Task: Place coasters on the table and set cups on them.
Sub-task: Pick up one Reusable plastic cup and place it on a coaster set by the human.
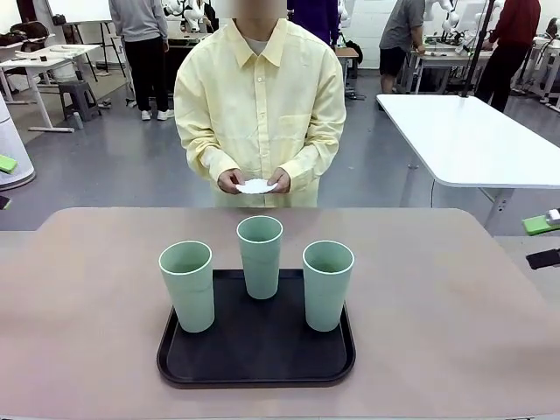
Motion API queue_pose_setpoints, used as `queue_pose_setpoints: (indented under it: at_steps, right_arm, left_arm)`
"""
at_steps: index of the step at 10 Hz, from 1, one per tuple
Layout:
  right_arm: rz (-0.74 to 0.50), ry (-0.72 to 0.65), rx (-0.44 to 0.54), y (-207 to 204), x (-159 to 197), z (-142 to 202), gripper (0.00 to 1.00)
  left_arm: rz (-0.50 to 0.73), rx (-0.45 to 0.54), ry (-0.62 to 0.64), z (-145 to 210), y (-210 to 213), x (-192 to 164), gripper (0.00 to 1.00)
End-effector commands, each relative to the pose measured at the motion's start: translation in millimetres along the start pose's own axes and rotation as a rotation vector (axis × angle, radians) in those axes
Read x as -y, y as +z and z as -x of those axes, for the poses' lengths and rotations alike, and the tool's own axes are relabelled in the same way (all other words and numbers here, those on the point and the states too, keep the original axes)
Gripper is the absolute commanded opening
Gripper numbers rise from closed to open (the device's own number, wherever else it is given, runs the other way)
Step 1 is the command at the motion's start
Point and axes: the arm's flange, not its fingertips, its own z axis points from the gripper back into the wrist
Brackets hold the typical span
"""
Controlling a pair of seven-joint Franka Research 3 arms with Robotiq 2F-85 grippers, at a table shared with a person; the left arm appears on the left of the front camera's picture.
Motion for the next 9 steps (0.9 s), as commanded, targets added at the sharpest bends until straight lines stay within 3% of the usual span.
queue_pose_setpoints:
  at_steps: [1,7,9]
  right_arm:
    - [-0.001,0.017,0.031,3,0,25,1.00]
    - [-0.018,0.042,0.039,2,-7,23,1.00]
    - [0.004,0.008,0.037,20,0,14,1.00]
  left_arm:
    - [-0.031,0.018,0.050,13,14,2,1.00]
    - [0.043,0.112,0.160,36,18,-25,1.00]
    - [0.013,0.087,0.135,33,21,-29,1.00]
